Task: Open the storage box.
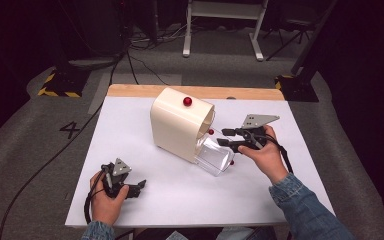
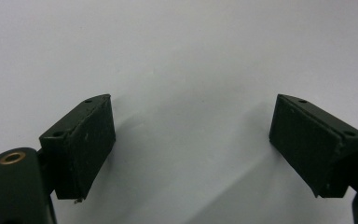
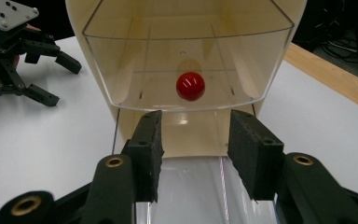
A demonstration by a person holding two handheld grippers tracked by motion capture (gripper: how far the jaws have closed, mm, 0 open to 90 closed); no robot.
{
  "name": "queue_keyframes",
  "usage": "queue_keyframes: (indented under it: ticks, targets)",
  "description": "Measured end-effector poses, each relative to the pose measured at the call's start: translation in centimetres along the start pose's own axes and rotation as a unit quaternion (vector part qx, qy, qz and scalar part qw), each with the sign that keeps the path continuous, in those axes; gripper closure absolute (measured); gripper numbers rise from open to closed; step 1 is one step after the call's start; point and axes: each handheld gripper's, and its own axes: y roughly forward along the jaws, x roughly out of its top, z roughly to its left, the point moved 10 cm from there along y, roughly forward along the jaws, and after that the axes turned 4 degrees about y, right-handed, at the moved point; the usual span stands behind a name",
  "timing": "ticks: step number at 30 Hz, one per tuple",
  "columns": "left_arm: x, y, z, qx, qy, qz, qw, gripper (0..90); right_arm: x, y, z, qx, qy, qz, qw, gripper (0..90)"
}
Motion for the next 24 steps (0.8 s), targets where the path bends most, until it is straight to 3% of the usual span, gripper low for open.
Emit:
queue_keyframes:
  ticks: [7, 12, 15, 24]
  targets:
    - [0.0, 0.0, 0.0, 0.001, 0.002, 0.0, 1.0, 14.4, 0.4, 1.5, 0.1, 0.014, -0.008, -0.009, 0.9998, 59.8]
    - [0.0, 0.0, 0.0, 0.001, 0.001, 0.0, 1.0, 14.5, 1.1, 2.3, 0.3, 0.025, -0.01, -0.02, 0.9994, 68.0]
    - [0.0, 0.0, 0.0, 0.001, 0.001, 0.0, 1.0, 14.5, 1.1, 2.6, 0.1, 0.018, -0.015, -0.018, 0.9996, 73.6]
    - [0.0, 0.0, 0.0, 0.001, 0.001, 0.0, 1.0, 14.5, 1.1, 2.4, 0.2, 0.017, -0.019, -0.018, 0.9995, 74.2]
